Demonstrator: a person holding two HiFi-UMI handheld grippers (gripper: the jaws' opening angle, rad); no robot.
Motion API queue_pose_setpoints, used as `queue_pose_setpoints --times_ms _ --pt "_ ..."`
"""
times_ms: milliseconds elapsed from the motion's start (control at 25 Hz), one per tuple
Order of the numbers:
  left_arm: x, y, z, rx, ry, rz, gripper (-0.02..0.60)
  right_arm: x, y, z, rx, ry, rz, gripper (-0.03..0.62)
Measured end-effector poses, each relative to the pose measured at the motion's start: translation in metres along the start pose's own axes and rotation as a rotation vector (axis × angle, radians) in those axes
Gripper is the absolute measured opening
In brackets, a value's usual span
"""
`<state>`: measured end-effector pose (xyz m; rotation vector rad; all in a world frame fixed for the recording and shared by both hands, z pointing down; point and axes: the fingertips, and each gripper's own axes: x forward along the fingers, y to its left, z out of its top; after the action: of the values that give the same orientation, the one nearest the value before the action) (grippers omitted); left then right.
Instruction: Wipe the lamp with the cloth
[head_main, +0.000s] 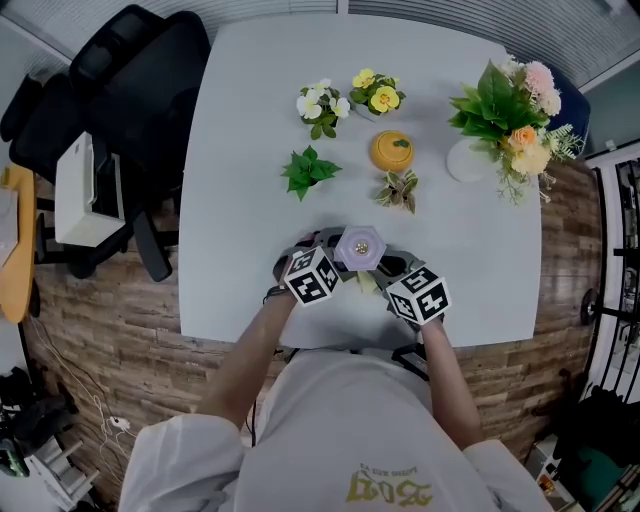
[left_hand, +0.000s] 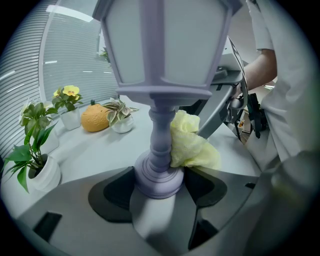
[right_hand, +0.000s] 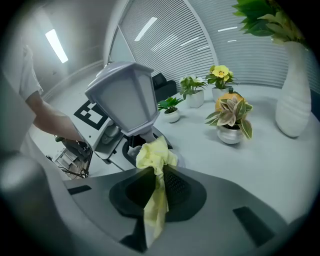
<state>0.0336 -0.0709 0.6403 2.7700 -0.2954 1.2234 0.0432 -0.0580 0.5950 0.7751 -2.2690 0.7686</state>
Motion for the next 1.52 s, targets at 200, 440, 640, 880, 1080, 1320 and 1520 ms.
queue_pose_setpoints --times_ms 200,440,640,880,1080,1320,1520 --pt "0.0 0.0 0.0 0.0 -0.001 0.001 0.327 -0.007 0.0 0.006 -0.003 -0.023 0.0 0.048" --pt "0.0 0.0 0.0 0.001 -0.001 0.002 0.325 -0.022 -0.001 0.025 0.004 -0.098 0.013 0.048" --pt "0.0 0.0 0.0 0.002 -0.002 0.004 0.325 -0.021 -0.003 0.029 0.003 -0.102 0.013 0.048" --pt "0.0 0.0 0.0 0.002 -0.001 0.002 0.325 -0.012 -0.007 0.024 0.018 -0.082 0.018 0.048" --pt "0.0 -0.001 0.0 0.001 -0.001 0.002 0.327 -0.003 -0.011 0.016 0.005 -0.029 0.002 0.048" --pt "0.0 0.0 0.0 0.002 -0.001 0.003 0.325 0.003 -0.018 0.013 0.02 -0.012 -0.003 0.048" --pt "0.0 -0.001 0.0 0.003 -0.003 0.003 0.325 0.007 -0.024 0.014 0.024 -0.001 -0.012 0.048"
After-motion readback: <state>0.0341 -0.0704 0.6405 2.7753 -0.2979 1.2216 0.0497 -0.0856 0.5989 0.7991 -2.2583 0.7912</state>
